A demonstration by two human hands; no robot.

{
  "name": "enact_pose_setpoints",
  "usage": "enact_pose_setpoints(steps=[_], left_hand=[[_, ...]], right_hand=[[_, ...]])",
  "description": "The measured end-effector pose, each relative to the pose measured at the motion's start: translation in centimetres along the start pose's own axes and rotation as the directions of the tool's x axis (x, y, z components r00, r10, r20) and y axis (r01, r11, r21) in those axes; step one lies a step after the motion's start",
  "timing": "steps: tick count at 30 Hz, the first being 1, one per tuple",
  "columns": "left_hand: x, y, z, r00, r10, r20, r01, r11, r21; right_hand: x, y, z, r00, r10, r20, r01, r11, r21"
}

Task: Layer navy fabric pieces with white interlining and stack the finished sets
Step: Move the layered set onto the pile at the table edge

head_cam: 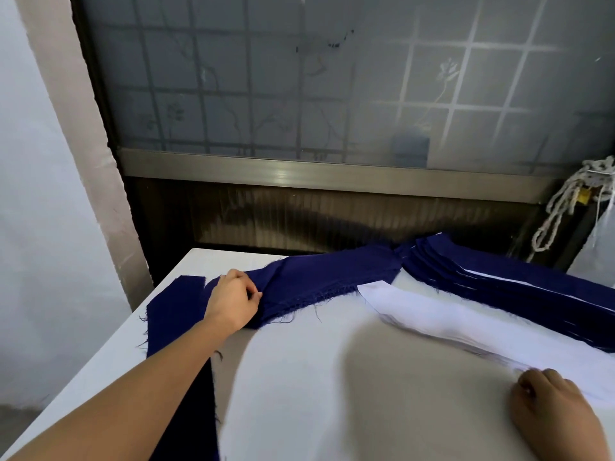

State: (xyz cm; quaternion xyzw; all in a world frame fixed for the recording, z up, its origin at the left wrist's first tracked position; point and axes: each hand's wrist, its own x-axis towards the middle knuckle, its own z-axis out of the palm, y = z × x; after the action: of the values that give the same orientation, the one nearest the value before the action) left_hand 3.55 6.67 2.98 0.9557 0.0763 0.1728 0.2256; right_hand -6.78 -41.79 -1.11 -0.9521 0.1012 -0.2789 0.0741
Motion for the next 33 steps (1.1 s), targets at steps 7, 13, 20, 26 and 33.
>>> enact_pose_setpoints(steps=[7,13,20,26,33], left_hand=[[-0.1,0.4,-1.3,0.981,0.033,-0.190,-0.033,0.999,0.000],[1.0,0.8,-1.8,0.975,-0.167,-0.149,0.153,0.983,-0.101],[2.3,0.2,-2.2,0.948,-0.319,-0.012,0.313,0.920,0.236],[3.2,-0.5,-2.7,0.896,-0.438,0.074,0.435,0.899,0.054],[2.9,-0.3,-2.6,0.954,-0.298,-0.038,0.300,0.940,0.162]], right_hand=[[0.0,-0.3,-0.2,1.000,0.027,0.005,-0.027,0.999,0.028],[0.0,-0.6,-0.4,0.998,0.051,0.025,-0.052,0.998,0.045],[0.2,-0.5,-0.6,0.994,0.075,0.084,-0.078,0.996,0.033],[0.5,-0.9,-0.9,0.988,0.100,0.120,-0.109,0.992,0.063],[0.7,-0.7,-0.8,0.983,0.119,0.137,-0.125,0.991,0.041]])
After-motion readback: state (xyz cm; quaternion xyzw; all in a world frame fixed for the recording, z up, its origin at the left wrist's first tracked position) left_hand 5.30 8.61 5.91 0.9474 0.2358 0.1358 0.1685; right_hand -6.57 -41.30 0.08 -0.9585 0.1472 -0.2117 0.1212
